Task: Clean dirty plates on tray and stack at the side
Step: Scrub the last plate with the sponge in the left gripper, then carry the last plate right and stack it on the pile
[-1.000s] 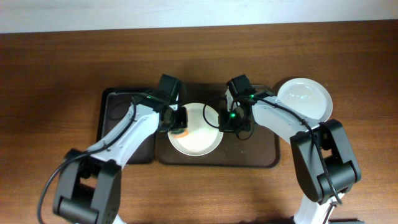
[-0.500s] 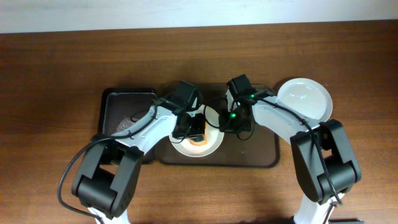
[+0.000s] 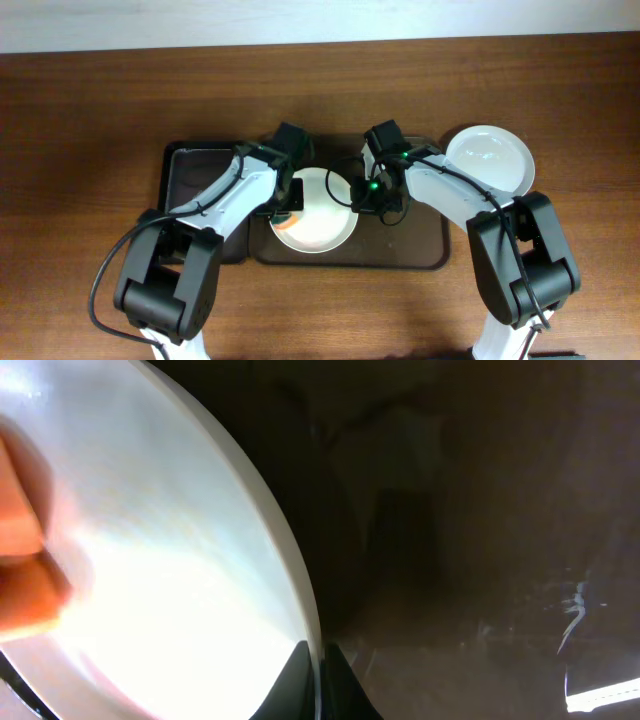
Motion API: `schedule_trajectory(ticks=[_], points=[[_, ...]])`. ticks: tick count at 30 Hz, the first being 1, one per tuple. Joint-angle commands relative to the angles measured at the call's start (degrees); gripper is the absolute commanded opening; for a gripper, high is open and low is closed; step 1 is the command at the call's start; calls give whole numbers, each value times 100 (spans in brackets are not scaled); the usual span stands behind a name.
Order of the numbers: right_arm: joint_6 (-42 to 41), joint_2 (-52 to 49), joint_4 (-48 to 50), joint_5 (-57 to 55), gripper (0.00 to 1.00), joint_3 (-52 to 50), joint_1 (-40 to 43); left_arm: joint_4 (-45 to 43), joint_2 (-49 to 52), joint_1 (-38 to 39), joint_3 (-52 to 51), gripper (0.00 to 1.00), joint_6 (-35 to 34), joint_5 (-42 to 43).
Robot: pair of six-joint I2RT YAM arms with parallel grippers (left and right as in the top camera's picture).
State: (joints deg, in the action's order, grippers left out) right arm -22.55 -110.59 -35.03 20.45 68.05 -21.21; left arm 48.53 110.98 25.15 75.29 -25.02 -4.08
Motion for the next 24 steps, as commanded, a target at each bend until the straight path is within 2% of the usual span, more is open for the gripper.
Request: schedule_trajectory(ticks=[1,7,12,16,18,20,24], points=[[-42,15,-9,-166,4,-7,28,149,-66,-57,509,0,157,-372],[133,142,-181,-846,4,76,28,155,-1071,-181,544,0,264,-391],[398,745,-621,-1777,4,240,26,389,-1705,-717,505,0,264,-389],[660,1414,-621,-2503,4,240,22,306,-1917,-1217,-68,0,328,-278],[935,1740,-684,-3136,4,240,22,-133,-1926,-1513,-501,0,951,457],[1196,1991,-728,-3541,4,240,15,-420,-1926,-1740,-741,0,1202,859],[1665,2529,-726,-4612,4,243,-184,-1202,-1926,-2612,-1360,0,2216,2524]])
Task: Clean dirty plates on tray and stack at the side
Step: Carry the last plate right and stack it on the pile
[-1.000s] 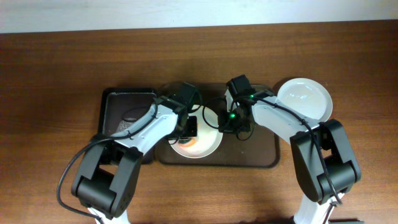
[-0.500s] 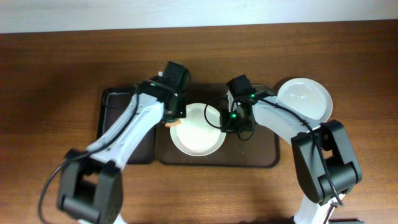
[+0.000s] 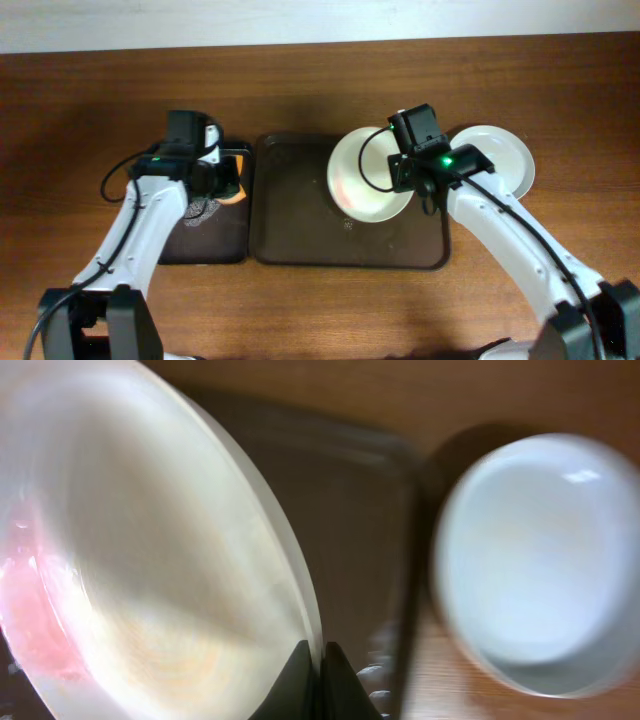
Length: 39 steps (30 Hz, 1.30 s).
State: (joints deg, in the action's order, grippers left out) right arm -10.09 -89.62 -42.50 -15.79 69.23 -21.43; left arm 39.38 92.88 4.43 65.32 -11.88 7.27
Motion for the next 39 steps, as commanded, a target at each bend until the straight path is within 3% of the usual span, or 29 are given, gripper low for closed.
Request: schedule_trajectory(ticks=[1,5,13,18,21,23,27,32,35,39], points=[[555,553,31,-1305,4,125,-280,-450,-114,-831,-551,0,1211,1926],[1036,629,114,-2350,4,122,-769,-726,-109,-1718,-1091,0,2389,3401],[1180,629,603,-5058,4,122,-2017,-920,-107,-2142,-1464,0,2391,2828],[1016,629,743,-5182,4,122,-2124,-984,-107,-2142,-1464,0,2391,2778],[426,629,730,-4572,4,122,-2002,-1023,-107,-2142,-1464,0,1985,2118],[-166,629,605,-3987,4,122,-1742,-1023,-107,-2142,-1464,0,1436,1342],[-1451,629,7,-2024,4,122,-457,-1130,-107,-1993,-1464,0,1403,1141],[-1488,627,-286,33,4,122,1399,-1497,-107,-1117,-1464,0,1408,293],[-1558,597,-575,258,4,118,2579,-1659,-107,-503,-1464,1,1403,-363],[-1591,389,-463,540,4,118,3630,-1661,-107,-341,-1467,3,1399,-625]])
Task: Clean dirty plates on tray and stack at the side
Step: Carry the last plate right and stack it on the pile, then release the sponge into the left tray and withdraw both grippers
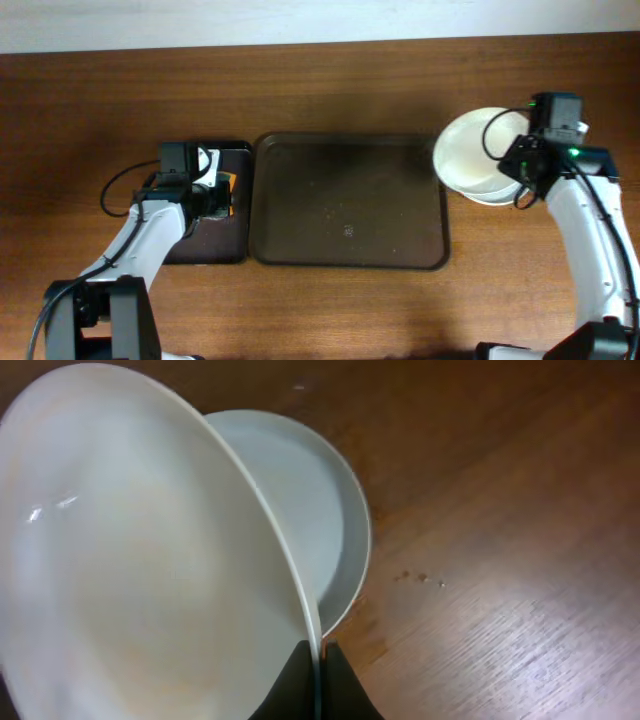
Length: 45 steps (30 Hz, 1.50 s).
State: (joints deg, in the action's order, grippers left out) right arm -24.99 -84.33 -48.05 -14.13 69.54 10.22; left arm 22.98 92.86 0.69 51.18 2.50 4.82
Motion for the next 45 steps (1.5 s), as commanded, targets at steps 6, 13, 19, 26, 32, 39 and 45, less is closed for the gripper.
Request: schedule_trajectory(ticks=[6,13,19,26,32,39,45], points=[[-98,-682,557,527,13,85,920,-22,-105,33,-52,4,-61,-378],[114,-927,612,1272,49,85,918,-22,-105,33,-52,24,-59,-378],[828,-927,332,2282,55,87,881,-17,-238,33,57,31,-284,-356],[1945,-925,-369,2953,68,140,-350,577,-1453,26,321,42,-417,-385],[2020,-686,-1379,2505,99,409,-1279,2662,-1576,-223,514,59,-1005,-94],[1853,778,-1360,2334,99,-391,-1370,3624,-2358,-260,208,79,-1075,11],[1862,3294,-328,2085,99,-1843,-1368,2459,-5547,-258,-1091,100,-1025,31]])
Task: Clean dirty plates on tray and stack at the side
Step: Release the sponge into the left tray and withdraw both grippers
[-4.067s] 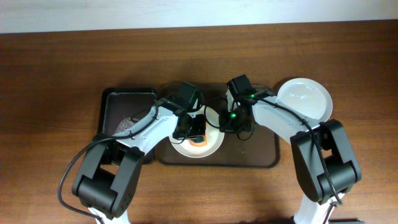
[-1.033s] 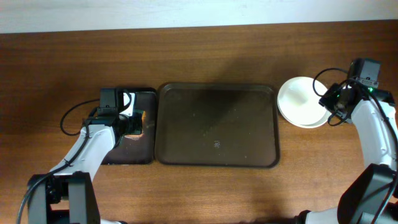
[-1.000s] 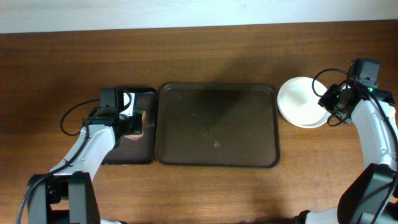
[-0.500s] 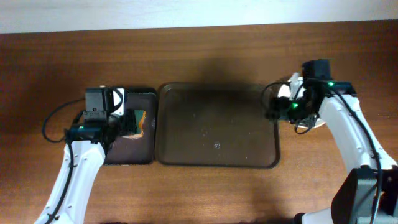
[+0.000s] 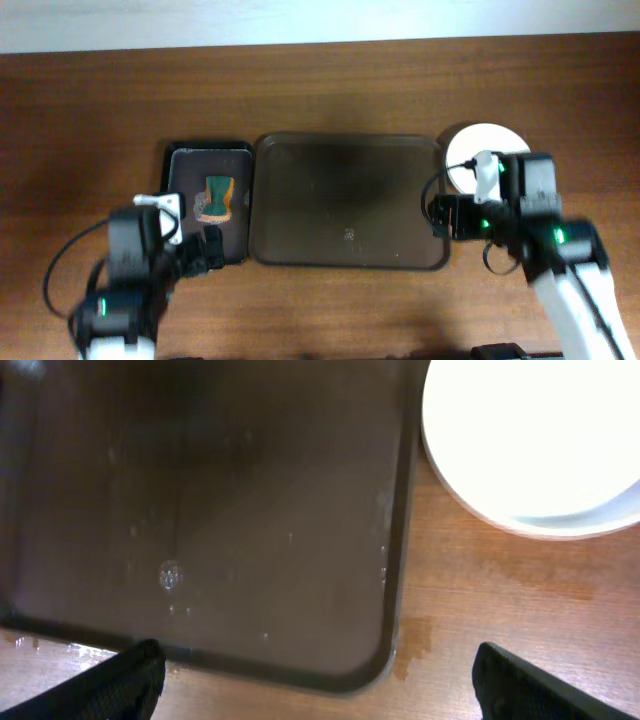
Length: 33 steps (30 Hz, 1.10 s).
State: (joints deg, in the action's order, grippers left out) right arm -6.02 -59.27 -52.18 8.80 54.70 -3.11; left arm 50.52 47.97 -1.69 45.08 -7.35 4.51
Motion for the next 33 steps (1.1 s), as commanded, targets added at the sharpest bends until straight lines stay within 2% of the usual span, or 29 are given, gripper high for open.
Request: schedule_trajectory(ticks=[1,3,6,18,21,26,33], points=[[-37,1073,79,-201,99,-450,-35,-339,-1521,-20,-636,100,-35,59],[-37,1493,-9,-199,99,-476,-35,-337,-2000,-20,-702,100,-35,61],[-37,1593,-9,-199,99,-476,-35,-319,-2133,-20,-702,100,-35,61],[-37,439,-2,-199,99,-476,-35,-293,-2131,-20,-702,99,-35,61],[-37,588,-33,-201,99,-479,-35,-293,-2131,-20,-702,99,-35,61],[564,2157,1025,-197,99,-1104,-37,-293,-2131,-20,-702,99,-35,61],[581,4819,2509,-199,99,-2780,-37,-293,-2131,-20,-702,99,-35,61]])
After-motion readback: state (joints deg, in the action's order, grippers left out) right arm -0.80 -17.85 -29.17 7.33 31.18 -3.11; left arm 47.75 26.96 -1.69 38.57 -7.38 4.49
